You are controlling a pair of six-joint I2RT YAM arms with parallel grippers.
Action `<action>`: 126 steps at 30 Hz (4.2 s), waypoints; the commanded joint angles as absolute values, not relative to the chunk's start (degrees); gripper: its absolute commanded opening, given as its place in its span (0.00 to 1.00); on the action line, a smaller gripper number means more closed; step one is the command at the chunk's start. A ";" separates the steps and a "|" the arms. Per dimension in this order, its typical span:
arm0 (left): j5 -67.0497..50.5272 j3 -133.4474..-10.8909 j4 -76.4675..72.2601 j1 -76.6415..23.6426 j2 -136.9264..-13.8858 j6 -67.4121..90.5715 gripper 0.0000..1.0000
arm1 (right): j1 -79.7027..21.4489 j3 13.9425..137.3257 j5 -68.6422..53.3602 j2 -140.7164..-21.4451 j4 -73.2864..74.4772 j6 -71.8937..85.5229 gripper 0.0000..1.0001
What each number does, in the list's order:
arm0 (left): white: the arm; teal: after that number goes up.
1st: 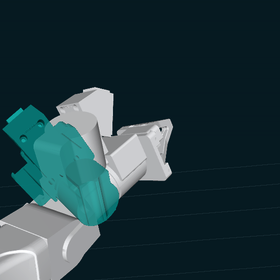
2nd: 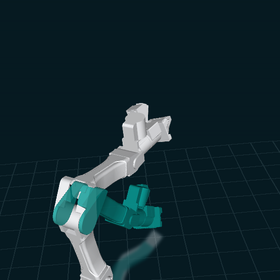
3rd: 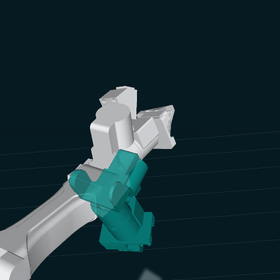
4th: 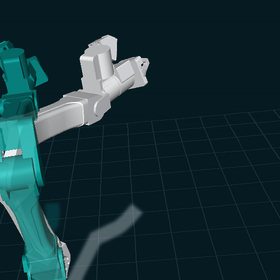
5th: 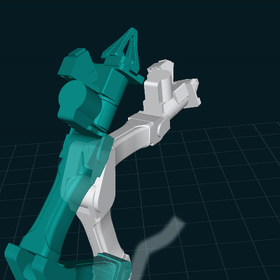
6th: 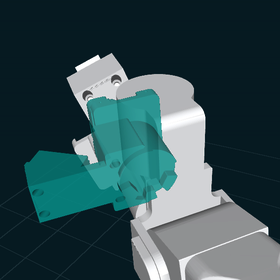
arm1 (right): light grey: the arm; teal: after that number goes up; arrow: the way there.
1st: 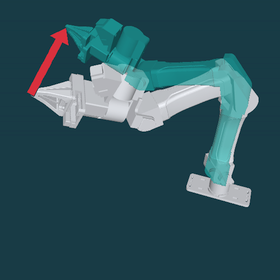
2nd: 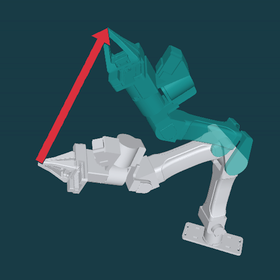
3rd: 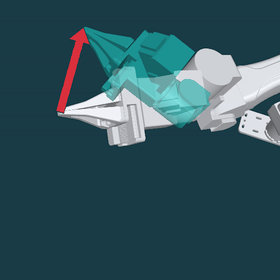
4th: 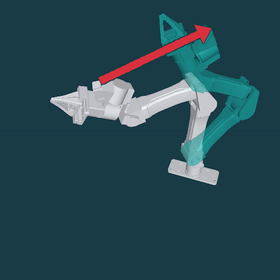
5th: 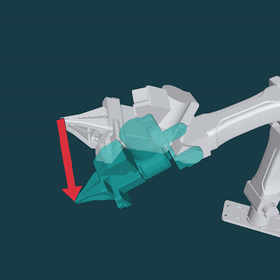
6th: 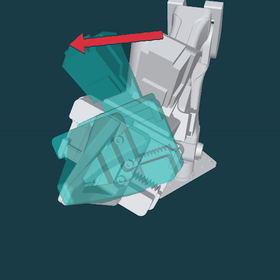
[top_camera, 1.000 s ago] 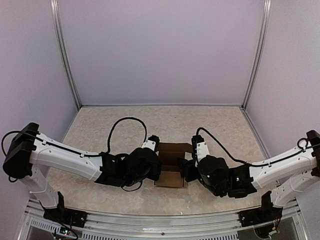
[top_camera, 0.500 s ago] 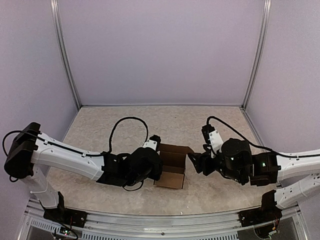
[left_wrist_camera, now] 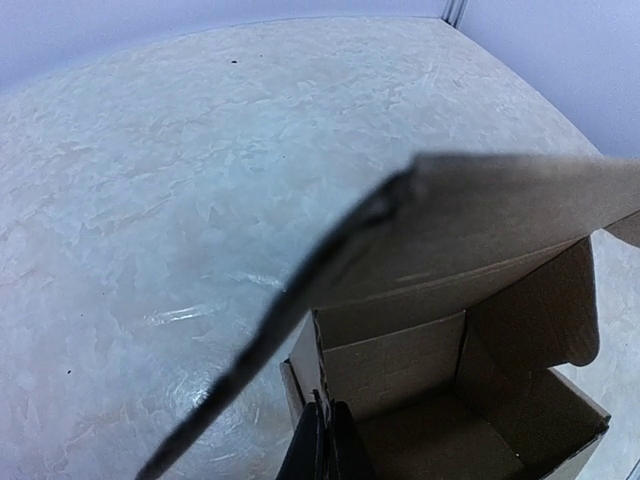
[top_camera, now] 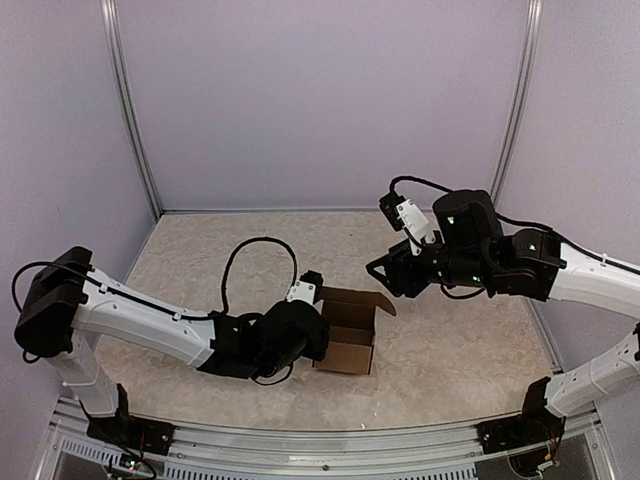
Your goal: Fold the paper box
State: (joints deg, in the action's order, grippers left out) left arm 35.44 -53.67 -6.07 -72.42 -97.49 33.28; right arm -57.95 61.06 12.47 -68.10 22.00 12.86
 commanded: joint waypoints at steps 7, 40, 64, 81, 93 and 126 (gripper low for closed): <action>42.95 -50.55 -19.95 -75.50 -105.57 27.65 0.00 | -55.75 67.55 10.84 -76.89 25.02 19.20 0.51; 49.64 -52.62 -46.21 -77.31 -125.68 17.80 0.03 | -60.58 49.50 23.44 -84.99 7.70 39.36 0.00; 62.30 -43.40 -42.19 -87.38 -109.59 7.97 0.70 | -64.49 42.57 31.01 -86.96 4.61 43.02 0.00; 41.37 -36.03 -19.90 -88.04 -83.03 18.10 0.70 | -68.51 39.87 36.47 -91.75 0.58 44.20 0.00; 37.75 -40.99 -10.93 -87.42 -76.19 17.46 0.69 | -72.68 40.34 44.80 -94.48 0.91 43.46 0.00; -7.64 -46.12 -15.65 -61.27 -89.60 26.53 0.73 | -62.55 28.93 16.17 -64.29 11.40 53.88 0.79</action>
